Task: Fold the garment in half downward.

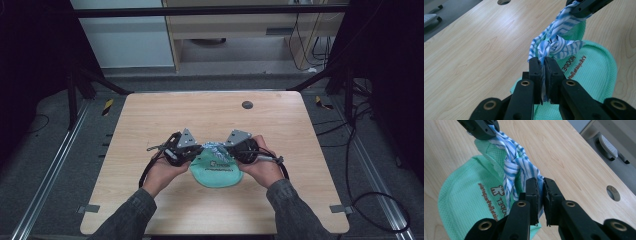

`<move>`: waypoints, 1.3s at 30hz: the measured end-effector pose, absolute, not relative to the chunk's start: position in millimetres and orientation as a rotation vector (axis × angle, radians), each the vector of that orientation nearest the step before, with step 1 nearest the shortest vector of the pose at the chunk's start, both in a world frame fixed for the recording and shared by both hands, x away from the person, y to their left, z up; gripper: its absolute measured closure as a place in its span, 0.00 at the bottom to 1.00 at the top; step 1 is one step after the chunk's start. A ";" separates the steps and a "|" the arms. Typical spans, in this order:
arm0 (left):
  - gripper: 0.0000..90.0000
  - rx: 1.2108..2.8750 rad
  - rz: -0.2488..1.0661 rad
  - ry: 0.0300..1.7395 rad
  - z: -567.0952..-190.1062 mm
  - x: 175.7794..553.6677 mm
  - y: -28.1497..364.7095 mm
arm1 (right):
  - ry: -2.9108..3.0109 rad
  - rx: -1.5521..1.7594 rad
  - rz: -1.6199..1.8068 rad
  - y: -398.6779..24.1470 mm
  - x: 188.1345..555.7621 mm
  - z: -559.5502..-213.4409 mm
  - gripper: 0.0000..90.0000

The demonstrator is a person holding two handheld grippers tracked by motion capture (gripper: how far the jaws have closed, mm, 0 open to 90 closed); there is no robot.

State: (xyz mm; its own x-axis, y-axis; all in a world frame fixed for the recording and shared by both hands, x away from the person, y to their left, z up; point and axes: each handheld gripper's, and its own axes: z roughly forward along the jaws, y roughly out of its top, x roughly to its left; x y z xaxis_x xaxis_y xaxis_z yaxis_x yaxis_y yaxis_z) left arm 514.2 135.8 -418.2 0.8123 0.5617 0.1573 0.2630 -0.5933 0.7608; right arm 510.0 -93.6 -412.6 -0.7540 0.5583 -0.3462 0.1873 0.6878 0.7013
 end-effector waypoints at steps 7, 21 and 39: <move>0.94 2.220 0.490 0.608 -423.2 510.9 137.9 | 2.357 0.552 0.893 -93.1 502.8 -417.4 0.92; 0.94 2.234 0.466 0.609 -436.8 502.4 139.6 | 2.377 0.564 0.911 -93.7 492.9 -429.5 0.92; 0.94 2.218 0.440 0.621 -449.7 492.6 146.2 | 2.412 0.551 0.919 -92.2 479.6 -439.8 0.92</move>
State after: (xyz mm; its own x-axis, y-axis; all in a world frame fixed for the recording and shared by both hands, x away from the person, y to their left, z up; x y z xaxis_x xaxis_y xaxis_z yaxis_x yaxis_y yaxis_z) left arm 492.6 146.2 -449.7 0.8209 0.5600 0.1121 0.2919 -0.5802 0.7604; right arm 479.6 -92.2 -439.8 -0.7948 0.5256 -0.3036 0.1903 0.6907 0.6977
